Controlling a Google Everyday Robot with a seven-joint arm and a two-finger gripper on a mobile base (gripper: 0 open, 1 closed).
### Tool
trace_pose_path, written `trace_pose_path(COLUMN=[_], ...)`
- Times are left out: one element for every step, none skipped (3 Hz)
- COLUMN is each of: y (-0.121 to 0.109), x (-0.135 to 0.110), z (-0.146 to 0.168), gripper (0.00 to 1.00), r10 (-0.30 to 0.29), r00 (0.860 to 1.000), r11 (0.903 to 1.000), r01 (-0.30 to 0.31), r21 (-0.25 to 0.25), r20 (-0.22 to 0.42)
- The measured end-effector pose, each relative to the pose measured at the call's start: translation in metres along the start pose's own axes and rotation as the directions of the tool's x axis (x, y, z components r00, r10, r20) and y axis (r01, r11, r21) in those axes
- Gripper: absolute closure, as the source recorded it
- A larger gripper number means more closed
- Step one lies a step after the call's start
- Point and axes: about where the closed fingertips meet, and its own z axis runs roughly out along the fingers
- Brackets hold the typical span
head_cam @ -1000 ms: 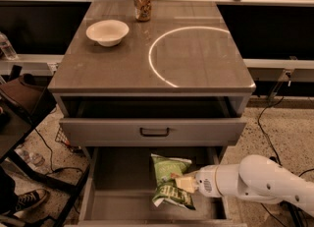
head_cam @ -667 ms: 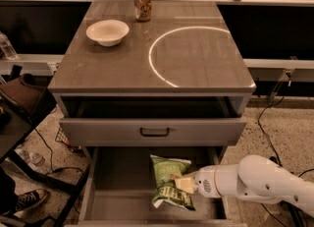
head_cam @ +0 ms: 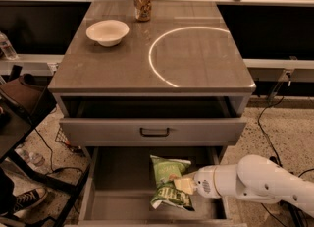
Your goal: Place green jalapeno chip bag into middle drawer
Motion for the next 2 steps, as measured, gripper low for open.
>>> trace_pose_path(y=[0.0009,0.0016], x=[0.0002,0.0004], z=[0.0010,0.0018], gripper=[0.12,0.00], r10=[-0.001,-0.002], r00=[1.000,1.000], r11=[1.0000,1.0000], r01=[0.001,0.002], r21=[-0.002,-0.004], r20=[-0.002,-0.003])
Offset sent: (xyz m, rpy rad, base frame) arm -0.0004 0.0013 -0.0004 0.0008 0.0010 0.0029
